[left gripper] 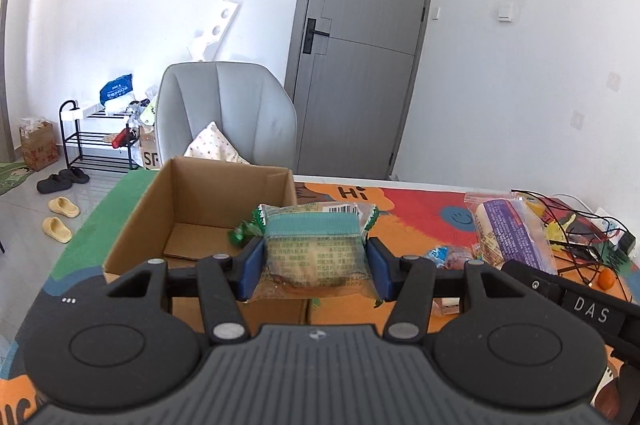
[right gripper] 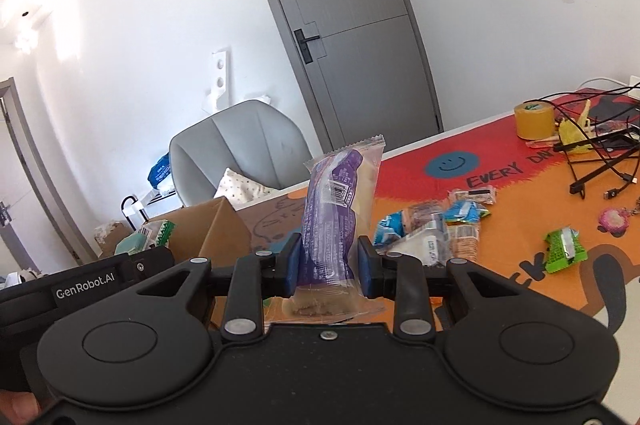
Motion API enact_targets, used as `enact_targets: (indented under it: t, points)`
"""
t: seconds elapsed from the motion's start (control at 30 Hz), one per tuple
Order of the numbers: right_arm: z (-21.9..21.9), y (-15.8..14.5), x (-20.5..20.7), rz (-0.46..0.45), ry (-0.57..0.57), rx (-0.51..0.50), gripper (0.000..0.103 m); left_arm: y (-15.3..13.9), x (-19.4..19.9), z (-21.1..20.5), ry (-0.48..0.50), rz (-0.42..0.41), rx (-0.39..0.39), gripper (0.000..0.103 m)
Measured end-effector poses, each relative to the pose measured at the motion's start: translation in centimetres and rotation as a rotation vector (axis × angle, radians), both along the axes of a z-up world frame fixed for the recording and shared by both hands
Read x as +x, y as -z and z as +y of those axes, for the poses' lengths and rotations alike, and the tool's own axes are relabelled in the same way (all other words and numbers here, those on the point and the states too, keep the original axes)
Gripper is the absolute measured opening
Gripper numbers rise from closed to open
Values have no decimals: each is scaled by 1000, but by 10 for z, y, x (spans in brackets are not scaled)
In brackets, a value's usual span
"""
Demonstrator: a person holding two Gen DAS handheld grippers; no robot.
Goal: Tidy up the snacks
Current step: 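Lower the cake pack into the box with the left tool while the right drops the bread in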
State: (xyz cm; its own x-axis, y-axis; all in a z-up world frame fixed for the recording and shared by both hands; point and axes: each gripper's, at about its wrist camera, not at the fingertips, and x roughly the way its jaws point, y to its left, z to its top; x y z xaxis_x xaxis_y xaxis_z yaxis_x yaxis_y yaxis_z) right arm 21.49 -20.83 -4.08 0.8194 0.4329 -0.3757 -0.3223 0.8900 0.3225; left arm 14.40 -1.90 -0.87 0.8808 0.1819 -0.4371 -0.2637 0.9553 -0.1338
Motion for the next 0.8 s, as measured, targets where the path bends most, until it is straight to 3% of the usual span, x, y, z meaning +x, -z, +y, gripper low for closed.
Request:
enact_targets:
  t: [0.37,0.8]
  points:
    - [37,-19,-5,-48,-71,-24,29,-15,0,35,-61,-17,3,54]
    - [84,-12,15,-18,-142,-42,29,1,19,84,-115,14,-42,54]
